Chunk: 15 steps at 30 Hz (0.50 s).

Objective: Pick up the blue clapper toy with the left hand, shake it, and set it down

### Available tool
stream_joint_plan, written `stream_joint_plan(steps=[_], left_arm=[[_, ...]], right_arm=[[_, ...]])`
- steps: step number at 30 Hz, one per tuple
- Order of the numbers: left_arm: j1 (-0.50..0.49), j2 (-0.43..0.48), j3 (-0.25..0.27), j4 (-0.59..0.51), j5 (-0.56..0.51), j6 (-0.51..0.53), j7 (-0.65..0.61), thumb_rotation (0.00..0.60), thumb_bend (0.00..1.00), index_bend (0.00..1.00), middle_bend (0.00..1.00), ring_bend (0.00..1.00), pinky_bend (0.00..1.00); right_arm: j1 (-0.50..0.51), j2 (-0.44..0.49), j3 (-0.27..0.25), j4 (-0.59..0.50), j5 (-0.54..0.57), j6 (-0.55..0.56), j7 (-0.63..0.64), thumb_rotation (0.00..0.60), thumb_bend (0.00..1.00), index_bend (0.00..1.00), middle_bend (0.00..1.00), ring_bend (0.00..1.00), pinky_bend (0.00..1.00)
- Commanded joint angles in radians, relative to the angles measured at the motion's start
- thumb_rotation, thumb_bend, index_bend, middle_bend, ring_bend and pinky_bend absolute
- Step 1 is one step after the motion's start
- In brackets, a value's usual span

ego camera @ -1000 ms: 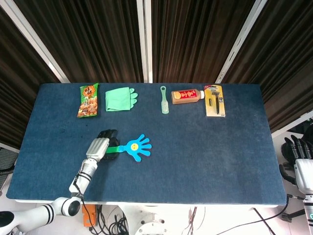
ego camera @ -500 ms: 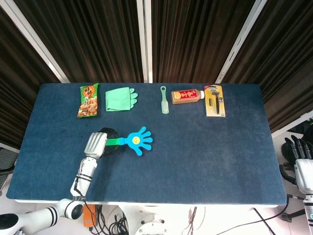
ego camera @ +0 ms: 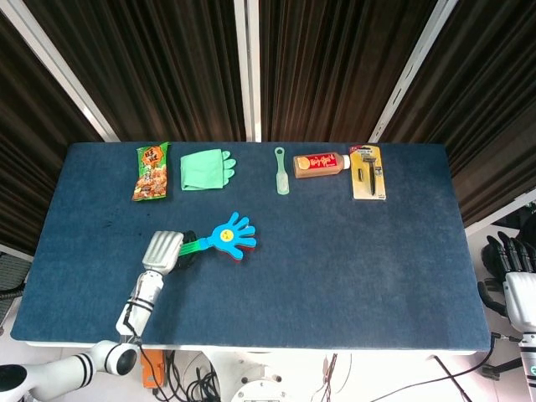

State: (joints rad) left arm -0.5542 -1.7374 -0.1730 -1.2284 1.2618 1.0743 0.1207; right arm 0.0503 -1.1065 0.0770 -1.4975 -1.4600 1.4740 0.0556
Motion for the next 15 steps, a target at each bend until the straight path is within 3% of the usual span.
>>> stream_joint_plan(steps=[1, 5, 11, 15], left_arm=[[-0.006, 0.016, 0.004, -0.017, -0.029, -0.034, 0.021, 0.6, 0.37, 0.45, 0.85, 0.88, 0.98], [-0.01, 0.023, 0.001, -0.029, -0.052, -0.047, 0.055, 0.6, 0.33, 0.38, 0.87, 0.89, 0.98], [-0.013, 0.028, -0.014, -0.05, -0.098, -0.058, 0.081, 0.6, 0.32, 0.38, 0.95, 0.94, 0.99], [-0.015, 0.023, -0.022, -0.057, -0.124, -0.049, 0.111, 0.6, 0.32, 0.6, 1.0, 0.96, 0.99]], right_arm=[[0.0, 0.0, 0.0, 0.0, 0.002, -0.002, 0.0, 0.6, 0.29, 0.0, 0.0, 0.0, 0.0], [0.0, 0.001, 0.0, -0.001, 0.004, -0.004, 0.0, 0.6, 0.29, 0.0, 0.0, 0.0, 0.0], [0.0, 0.002, 0.001, -0.003, 0.008, -0.005, 0.0, 0.6, 0.29, 0.0, 0.0, 0.0, 0.0], [0.0, 0.002, 0.001, -0.002, 0.007, -0.008, 0.001, 0.6, 0.29, 0.0, 0.0, 0.0, 0.0]])
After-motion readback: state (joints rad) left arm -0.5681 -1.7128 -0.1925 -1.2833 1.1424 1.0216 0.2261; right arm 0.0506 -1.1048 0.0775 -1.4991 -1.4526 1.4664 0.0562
